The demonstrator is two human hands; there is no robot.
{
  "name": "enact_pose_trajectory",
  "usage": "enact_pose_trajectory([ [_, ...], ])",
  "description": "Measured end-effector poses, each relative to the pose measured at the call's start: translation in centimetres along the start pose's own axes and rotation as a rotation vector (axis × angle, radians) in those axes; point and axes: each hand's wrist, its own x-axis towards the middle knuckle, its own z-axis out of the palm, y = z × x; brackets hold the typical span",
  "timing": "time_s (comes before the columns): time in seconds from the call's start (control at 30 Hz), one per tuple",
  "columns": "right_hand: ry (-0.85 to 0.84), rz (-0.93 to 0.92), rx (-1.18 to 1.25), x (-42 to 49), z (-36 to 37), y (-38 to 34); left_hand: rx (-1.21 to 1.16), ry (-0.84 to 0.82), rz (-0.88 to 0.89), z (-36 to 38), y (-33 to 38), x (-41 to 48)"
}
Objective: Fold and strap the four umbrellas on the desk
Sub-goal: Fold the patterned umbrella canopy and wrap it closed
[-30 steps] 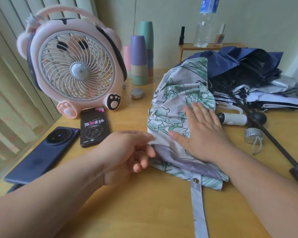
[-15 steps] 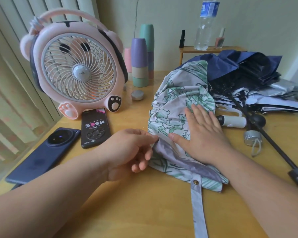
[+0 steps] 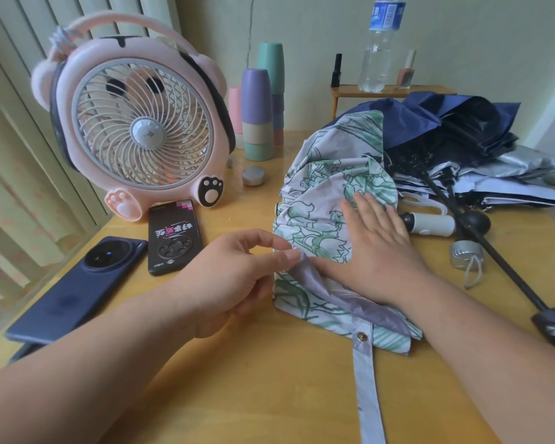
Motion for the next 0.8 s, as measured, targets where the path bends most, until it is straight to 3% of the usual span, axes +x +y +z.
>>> enact_pose_trajectory([
  [0.3,-0.032,-0.026,-0.015,-0.1,-0.2,0.0,0.072,-0.059,-0.191,-0.7,0.3,-1.0],
  [0.67,-0.034,-0.014,-0.037,0.0,0.0,-0.1,-0.121,-0.079,-0.272,-0.6,1.1,-0.5],
  [0.8,-0.048,-0.01,-0.027,0.0,-0.2,-0.2,-0.008,-0.13,-0.264,-0.3,1.8,-0.4],
])
